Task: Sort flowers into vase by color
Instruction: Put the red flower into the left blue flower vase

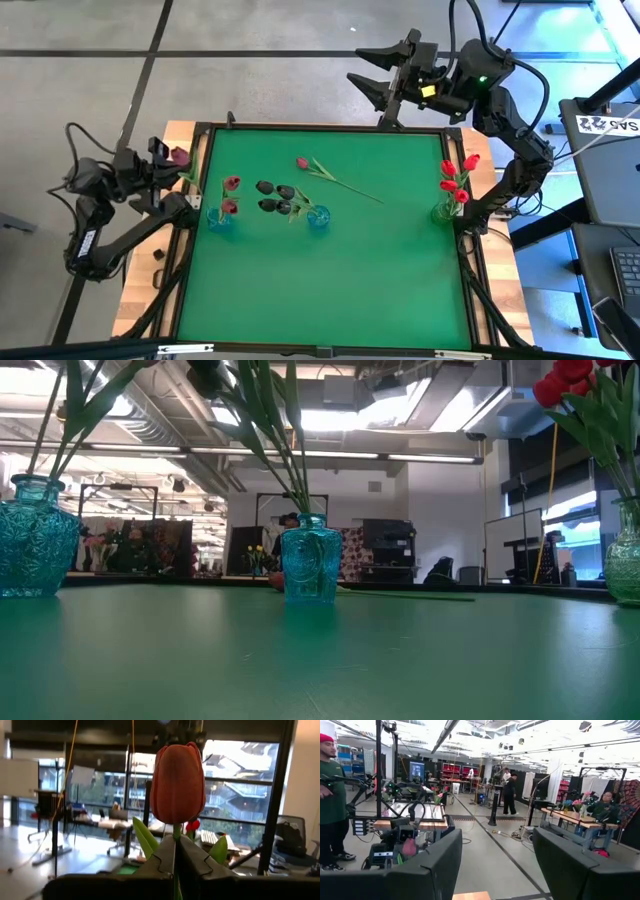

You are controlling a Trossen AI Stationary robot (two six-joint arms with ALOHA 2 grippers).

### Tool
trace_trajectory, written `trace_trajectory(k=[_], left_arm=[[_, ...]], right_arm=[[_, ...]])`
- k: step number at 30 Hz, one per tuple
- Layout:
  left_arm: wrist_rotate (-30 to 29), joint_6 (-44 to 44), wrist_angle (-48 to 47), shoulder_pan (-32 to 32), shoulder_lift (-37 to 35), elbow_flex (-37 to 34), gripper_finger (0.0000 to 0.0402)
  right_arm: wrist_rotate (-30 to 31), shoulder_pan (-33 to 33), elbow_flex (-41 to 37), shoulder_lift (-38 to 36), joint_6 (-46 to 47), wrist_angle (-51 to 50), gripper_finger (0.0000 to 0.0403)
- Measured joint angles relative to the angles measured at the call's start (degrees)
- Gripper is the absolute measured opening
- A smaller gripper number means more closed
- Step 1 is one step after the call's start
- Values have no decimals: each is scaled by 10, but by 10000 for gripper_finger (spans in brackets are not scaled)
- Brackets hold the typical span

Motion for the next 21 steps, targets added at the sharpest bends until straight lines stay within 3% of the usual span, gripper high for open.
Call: trace_trajectory(k=[9, 16, 21], left_arm=[[12, 22, -110, 0, 0, 0, 11], [-11, -4, -205, 0, 1, 5, 67], [-38, 0, -285, 0, 34, 59, 112]], right_arm=[[-6, 7, 0, 0, -1, 0, 241], [-7, 6, 0, 0, -1, 0, 241], [-3, 6, 0, 4, -2, -4, 241]])
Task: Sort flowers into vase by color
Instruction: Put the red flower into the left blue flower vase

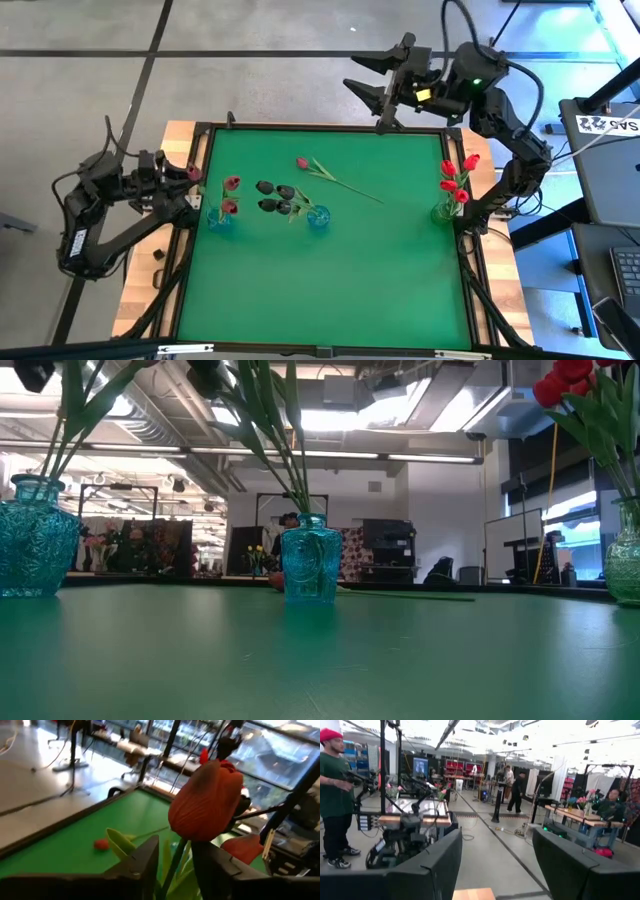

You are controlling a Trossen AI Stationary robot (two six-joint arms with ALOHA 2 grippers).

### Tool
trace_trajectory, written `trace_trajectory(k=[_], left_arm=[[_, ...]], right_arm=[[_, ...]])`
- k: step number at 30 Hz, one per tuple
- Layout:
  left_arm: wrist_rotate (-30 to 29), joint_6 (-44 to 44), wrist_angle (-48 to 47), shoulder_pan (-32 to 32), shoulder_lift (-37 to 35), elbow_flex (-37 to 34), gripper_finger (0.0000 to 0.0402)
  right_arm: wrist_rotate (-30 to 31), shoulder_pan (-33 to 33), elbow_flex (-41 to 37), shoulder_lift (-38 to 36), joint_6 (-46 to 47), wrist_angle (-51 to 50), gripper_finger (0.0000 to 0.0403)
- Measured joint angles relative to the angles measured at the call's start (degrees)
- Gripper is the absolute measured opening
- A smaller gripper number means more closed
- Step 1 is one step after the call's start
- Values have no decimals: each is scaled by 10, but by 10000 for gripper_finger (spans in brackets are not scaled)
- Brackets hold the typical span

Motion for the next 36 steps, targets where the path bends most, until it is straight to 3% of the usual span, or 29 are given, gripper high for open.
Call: trace_trajectory(k=[5, 9, 12, 20, 24, 36], left_arm=[[-3, 20, -74, 0, 55, 58, 137], [-6, 20, -135, 0, 90, 64, 150], [-41, 20, -170, 0, 109, 65, 160], [-55, 20, -213, 0, 158, 101, 187], [-55, 20, -249, 0, 180, 140, 194], [-3, -41, -292, 0, 194, 255, 196]], right_arm=[[3, 0, 0, 21, 0, -41, 241], [13, 0, 0, 39, 10, -70, 241], [32, 0, 0, 52, 46, -76, 243], [47, 0, 0, 63, 62, -134, 307], [61, 0, 0, 66, 81, -168, 331], [50, -20, 0, 75, 140, -278, 335]])
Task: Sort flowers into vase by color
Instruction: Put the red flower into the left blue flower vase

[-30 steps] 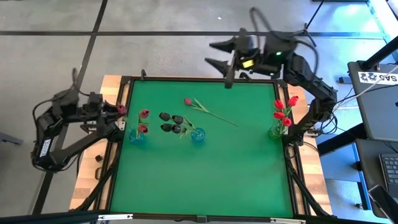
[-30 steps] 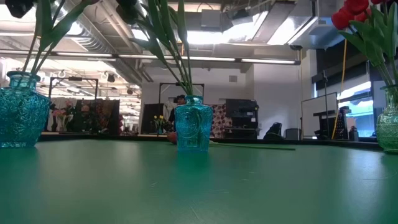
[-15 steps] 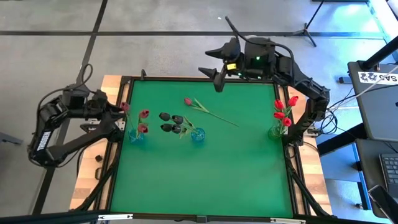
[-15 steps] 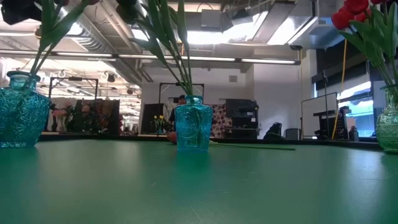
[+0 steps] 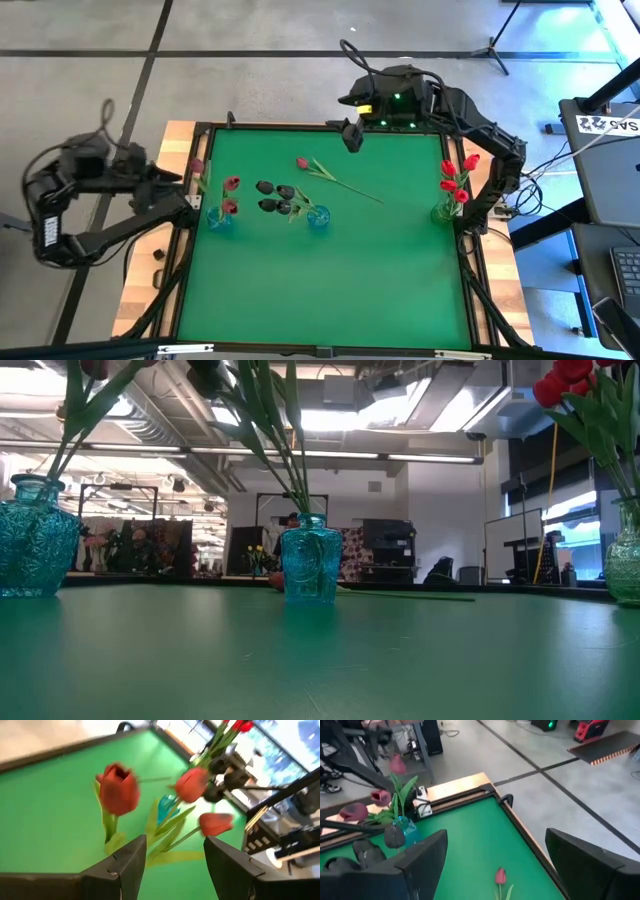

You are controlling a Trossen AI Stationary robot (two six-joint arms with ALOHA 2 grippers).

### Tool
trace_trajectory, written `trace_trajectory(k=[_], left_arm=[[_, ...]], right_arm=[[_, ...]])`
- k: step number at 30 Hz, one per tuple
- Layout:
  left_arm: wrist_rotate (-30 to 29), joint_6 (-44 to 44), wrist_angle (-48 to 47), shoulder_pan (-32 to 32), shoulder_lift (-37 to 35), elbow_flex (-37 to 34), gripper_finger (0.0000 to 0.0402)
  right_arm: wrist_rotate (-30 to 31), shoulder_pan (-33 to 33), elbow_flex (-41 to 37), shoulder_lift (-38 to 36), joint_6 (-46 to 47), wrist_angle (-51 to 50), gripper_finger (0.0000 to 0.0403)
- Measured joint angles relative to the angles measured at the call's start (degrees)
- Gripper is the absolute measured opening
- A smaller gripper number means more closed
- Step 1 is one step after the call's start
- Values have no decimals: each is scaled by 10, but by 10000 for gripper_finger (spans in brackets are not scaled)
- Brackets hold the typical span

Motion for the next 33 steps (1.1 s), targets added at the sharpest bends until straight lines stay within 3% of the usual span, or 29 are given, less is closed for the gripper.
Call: trace_trajectory(k=[12, 21, 33], left_arm=[[-10, -84, 112, 0, 0, 113, 196], [-12, -129, 125, 0, 0, 120, 196], [-37, -135, 116, 2, 0, 119, 196]], right_arm=[[-13, -22, 0, 55, 37, -26, 335], [-85, -63, -1, 146, 25, -104, 335], [-80, -81, 0, 181, -34, -190, 335]])
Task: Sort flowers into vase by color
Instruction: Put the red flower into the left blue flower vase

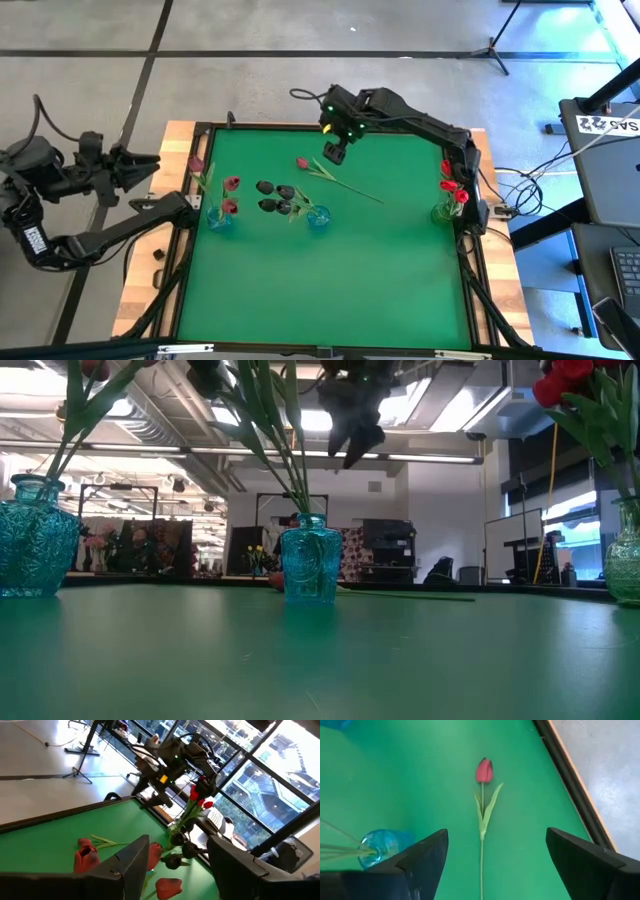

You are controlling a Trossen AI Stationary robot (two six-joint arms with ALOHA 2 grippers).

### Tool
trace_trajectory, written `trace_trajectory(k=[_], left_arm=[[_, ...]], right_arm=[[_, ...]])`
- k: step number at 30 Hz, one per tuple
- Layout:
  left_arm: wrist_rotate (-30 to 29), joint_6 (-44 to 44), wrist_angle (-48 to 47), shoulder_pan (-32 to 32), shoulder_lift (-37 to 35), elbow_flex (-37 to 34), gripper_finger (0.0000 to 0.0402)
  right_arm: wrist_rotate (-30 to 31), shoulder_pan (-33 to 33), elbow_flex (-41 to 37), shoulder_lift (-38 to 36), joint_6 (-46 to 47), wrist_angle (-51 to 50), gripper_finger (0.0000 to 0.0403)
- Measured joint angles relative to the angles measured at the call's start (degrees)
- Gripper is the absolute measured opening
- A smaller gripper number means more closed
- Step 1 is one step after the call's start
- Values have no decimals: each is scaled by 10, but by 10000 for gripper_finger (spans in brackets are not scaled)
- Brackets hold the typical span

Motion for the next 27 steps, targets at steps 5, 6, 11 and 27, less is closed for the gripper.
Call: trace_trajectory(k=[5, 6, 11, 27], left_arm=[[-13, 8, 0, 0, 0, 0, 196], [-15, 8, 0, 0, 0, 0, 196], [-15, 11, 0, 0, 0, 0, 196], [-16, 4, -12, 27, 0, 0, 196]], right_arm=[[5, 0, 0, 0, -3, -27, 335], [11, 0, 0, 0, -3, -32, 335], [18, 7, 0, -20, -3, -42, 335], [18, 8, -23, -125, -34, 69, 335]])
